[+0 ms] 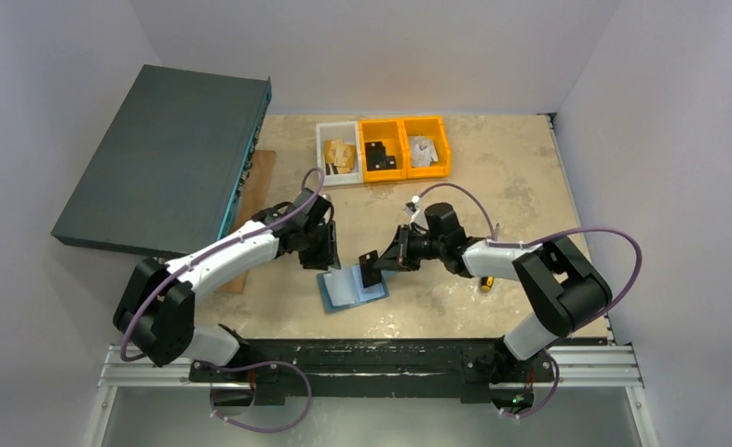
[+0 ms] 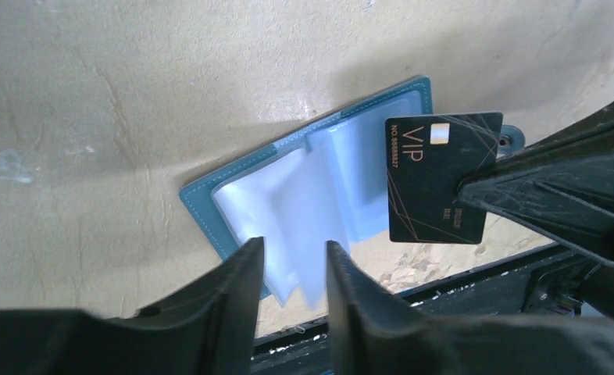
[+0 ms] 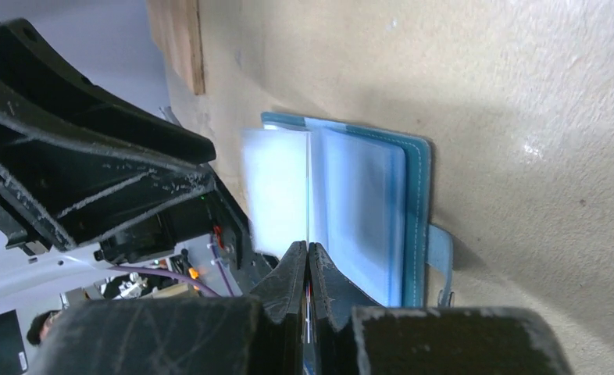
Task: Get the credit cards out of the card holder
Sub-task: Place the credit card in the storage box.
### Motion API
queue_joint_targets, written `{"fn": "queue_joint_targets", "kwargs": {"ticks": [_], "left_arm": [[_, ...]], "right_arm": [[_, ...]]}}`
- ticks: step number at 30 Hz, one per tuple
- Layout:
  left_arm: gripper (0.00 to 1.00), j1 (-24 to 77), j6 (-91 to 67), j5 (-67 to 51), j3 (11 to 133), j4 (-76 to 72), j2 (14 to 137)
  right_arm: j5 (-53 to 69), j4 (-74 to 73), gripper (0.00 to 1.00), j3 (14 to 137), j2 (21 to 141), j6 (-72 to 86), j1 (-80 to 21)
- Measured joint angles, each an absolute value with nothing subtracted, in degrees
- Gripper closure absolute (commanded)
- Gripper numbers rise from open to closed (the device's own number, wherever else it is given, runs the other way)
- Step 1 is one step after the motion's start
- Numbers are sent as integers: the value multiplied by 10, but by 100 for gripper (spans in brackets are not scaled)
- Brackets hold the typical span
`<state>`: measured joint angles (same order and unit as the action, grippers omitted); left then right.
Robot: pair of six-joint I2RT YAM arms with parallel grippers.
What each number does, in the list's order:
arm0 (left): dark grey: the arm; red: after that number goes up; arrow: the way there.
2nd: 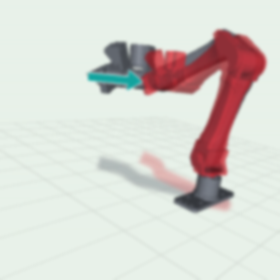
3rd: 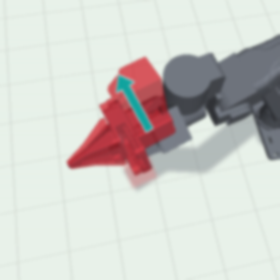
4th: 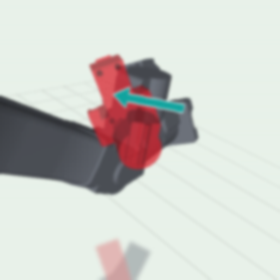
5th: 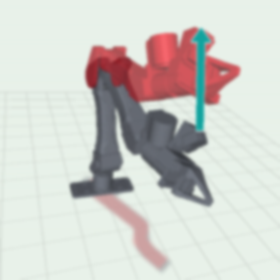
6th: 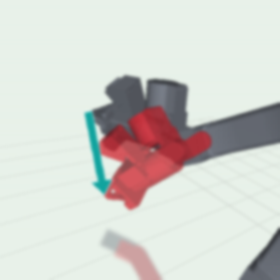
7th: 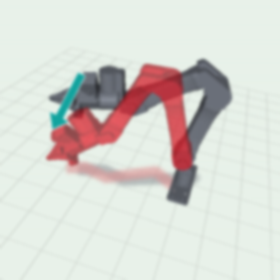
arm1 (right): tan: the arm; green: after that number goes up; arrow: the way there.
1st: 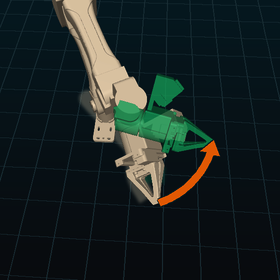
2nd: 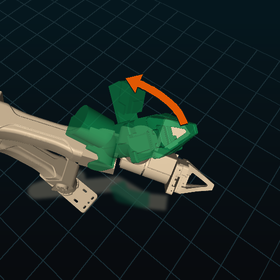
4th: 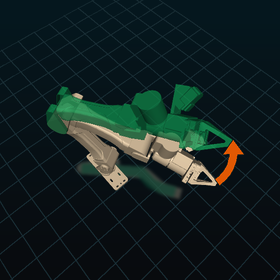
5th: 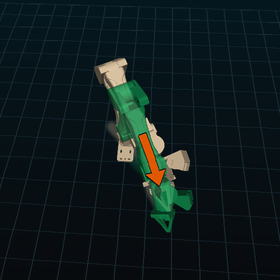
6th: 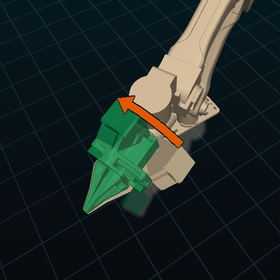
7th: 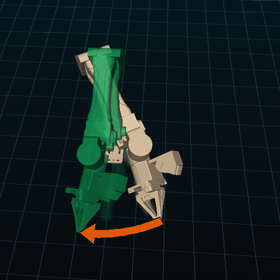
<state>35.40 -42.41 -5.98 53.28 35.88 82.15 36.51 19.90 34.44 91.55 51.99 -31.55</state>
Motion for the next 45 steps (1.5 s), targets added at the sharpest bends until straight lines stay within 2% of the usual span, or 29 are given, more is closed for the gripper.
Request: {"fn": "queue_joint_targets", "kwargs": {"ticks": [2, 5, 10, 16, 29, 35, 41, 45], "left_arm": [[46, 357, -422, -52, 538, 368, 806], [35, 357, -419, -34, 541, 391, 780], [25, 357, -407, -13, 551, 427, 741], [22, 357, -393, -3, 566, 453, 705], [22, 358, -376, -21, 577, 468, 688], [22, 358, -376, -24, 583, 469, 688], [22, 358, -376, -25, 585, 469, 687], [22, 358, -376, -26, 585, 470, 686]], "right_arm": [[365, 189, 100, 351, 905, 516, -310], [365, 172, 100, 368, 896, 508, -295], [357, 132, 100, 423, 898, 489, -259], [350, 103, 100, 527, 944, 464, -220], [296, -3, 100, 873, 1183, 413, -149], [290, -25, 100, 986, 1270, 411, -145], [279, -43, 92, 1064, 1347, 417, -147], [275, -62, 81, 1102, 1375, 424, -147]]}}
